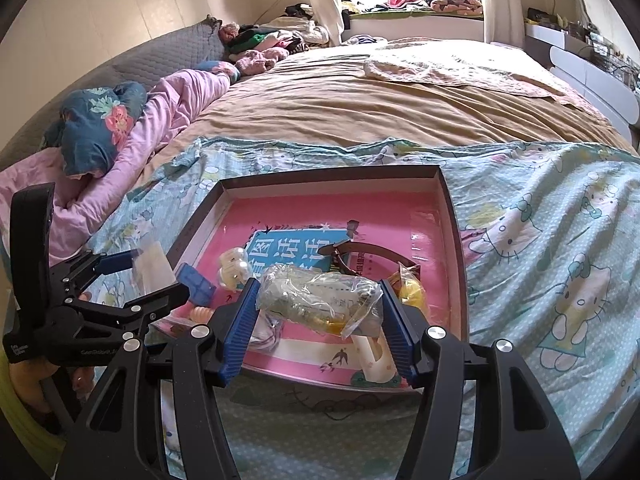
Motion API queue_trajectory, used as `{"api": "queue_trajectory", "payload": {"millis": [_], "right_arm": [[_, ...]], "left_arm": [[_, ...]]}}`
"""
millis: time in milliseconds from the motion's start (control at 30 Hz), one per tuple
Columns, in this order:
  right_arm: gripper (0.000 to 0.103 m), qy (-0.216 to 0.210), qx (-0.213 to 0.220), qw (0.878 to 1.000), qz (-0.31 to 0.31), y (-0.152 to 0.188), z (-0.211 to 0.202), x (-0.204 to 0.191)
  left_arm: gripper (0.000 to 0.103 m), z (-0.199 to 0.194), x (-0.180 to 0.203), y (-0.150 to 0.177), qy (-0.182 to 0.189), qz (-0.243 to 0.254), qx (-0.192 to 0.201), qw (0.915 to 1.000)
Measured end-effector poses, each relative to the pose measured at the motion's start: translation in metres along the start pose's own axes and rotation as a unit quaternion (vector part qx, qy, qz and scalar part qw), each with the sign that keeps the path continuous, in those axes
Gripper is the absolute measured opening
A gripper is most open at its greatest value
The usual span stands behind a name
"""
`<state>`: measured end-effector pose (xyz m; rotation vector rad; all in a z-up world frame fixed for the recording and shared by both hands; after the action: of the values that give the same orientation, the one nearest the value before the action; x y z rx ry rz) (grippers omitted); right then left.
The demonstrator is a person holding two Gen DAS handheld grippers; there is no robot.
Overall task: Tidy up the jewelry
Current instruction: 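Carry the clear package and small bag with both tools into the pink box, then open both tools to release the items and lift them out of the box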
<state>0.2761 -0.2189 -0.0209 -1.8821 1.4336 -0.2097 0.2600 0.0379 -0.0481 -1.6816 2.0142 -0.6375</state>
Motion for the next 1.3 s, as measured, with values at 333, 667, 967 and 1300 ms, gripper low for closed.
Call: {"api": "queue_trajectory", "payload": {"millis": [333, 667, 967, 1300], "right_arm": [[0.060, 0.017, -0.015, 1.000, -0.007, 0.000, 0.016, -0.001], [0.075, 0.018, -0.006, 1.000, 0.004, -0.002, 0.013, 0.001], [0.081, 0.018, 0.012, 1.000, 0.018, -0.003, -0.007, 0.005], [0.085, 0.017, 0.022, 0.999, 0.021, -0.003, -0.020, 0.005]], "left_arm": [[0.088, 0.008, -0.002, 0.001, 0.002, -0.003, -0.006, 1.0000], [0.088, 0.013, 0.000, 0.002, 0.005, -0.001, -0.010, 0.9999], [0.089, 0.013, 0.000, 0.002, 0.003, -0.003, -0.015, 0.9999], [0.090, 0.003, -0.001, 0.001, -0.002, -0.007, -0.010, 0.9999]]}}
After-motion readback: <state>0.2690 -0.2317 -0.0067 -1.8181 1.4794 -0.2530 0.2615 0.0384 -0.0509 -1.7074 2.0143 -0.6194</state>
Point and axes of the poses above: each gripper's, at about its wrist camera, not at the fingertips, and z roughly the way its jaws point, x to its right, y to its underside, the point moved 3 cm from there along z, roughly the way its jaws point, and after that the axes turned 5 degrees about z, right-handed, at the moved point
